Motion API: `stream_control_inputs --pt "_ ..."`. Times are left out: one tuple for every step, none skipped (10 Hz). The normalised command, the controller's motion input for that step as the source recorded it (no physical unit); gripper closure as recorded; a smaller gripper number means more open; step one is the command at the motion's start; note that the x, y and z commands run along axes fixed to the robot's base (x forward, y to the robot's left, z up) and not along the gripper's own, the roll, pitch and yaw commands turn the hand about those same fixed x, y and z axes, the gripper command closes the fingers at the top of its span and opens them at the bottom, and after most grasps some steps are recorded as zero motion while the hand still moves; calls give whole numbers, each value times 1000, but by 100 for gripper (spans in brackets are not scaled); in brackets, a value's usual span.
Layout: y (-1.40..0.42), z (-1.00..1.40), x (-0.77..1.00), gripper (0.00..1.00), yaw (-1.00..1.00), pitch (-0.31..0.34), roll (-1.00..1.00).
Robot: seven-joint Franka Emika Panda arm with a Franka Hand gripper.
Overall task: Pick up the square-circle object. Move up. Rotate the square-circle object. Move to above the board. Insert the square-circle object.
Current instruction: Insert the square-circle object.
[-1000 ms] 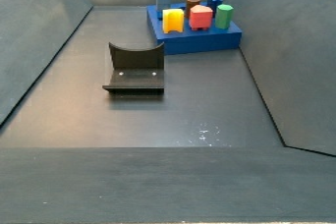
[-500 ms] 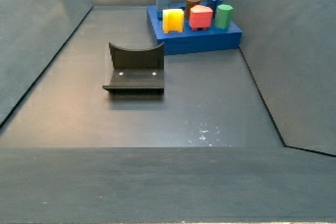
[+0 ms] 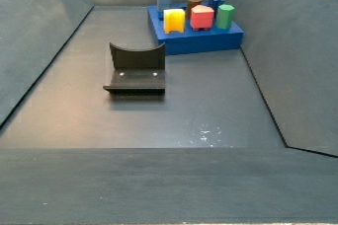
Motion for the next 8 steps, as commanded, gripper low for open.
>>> stream_control_inputs --pt "0 0 -503 100 -49 -109 -67" --pt "-66 -254 -446 100 306 -77 -130" --pt "-280 -380 -149 100 714 46 -1" --pt "-234 -506 -46 100 820 66 0" --pt "-257 -577 -31 100 803 103 0" --pt "-406 -560 -120 100 611 126 6" --pt "-466 -574 -143 100 549 116 4" --pt "-460 -289 -154 100 540 0 -24"
